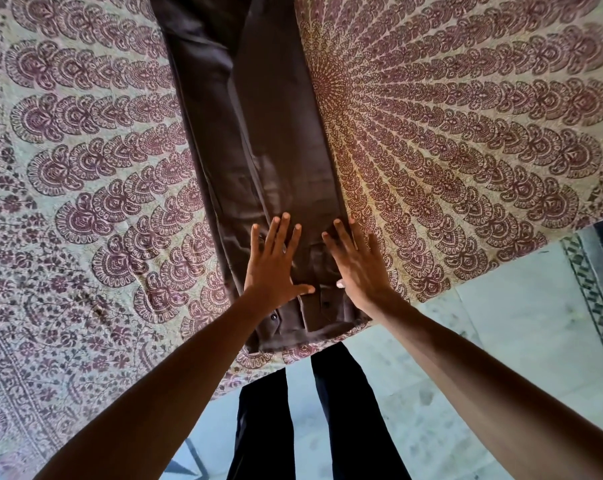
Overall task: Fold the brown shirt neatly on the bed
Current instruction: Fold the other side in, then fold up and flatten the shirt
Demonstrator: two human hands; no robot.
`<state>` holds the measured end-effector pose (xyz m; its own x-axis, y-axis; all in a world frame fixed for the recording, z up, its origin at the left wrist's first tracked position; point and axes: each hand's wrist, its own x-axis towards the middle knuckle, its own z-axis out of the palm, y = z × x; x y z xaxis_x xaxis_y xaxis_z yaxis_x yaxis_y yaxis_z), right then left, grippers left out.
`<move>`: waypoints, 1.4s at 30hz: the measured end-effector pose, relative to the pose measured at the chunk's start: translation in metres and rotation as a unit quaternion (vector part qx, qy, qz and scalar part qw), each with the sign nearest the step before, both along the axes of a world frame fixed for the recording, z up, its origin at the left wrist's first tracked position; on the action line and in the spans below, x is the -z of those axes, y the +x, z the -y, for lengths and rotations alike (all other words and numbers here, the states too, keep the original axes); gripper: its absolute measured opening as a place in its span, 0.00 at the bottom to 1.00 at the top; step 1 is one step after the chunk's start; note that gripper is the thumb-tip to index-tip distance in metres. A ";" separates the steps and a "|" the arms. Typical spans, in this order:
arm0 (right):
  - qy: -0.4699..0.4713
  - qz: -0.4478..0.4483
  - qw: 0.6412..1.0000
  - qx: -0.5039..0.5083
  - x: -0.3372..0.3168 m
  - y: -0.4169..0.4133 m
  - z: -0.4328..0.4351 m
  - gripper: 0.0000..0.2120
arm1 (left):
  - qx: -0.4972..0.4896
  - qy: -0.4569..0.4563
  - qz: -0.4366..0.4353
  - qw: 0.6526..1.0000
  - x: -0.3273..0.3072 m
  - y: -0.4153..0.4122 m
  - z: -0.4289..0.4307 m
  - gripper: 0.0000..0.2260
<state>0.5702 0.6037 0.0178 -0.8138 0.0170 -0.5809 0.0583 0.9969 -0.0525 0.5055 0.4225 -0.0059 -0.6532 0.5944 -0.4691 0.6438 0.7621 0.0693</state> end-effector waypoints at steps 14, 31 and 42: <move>-0.102 -0.125 0.978 0.136 -0.025 -0.187 -0.013 0.22 | -0.118 0.195 -0.072 0.971 -0.004 -0.181 -0.031 0.24; -0.076 -0.206 0.966 0.134 0.056 -0.322 0.002 0.31 | 0.025 0.069 -0.174 0.982 0.019 -0.421 -0.096 0.26; -0.093 -0.209 0.973 0.030 0.075 -0.322 -0.010 0.29 | 0.172 -0.005 -0.190 0.967 -0.010 -0.523 -0.150 0.19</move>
<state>0.2485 0.6137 -0.0572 -0.9804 -0.0024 -0.1968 0.0506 0.9633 -0.2637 -0.0172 0.5720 0.0036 -0.5435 0.8040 -0.2411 0.8370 0.4975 -0.2277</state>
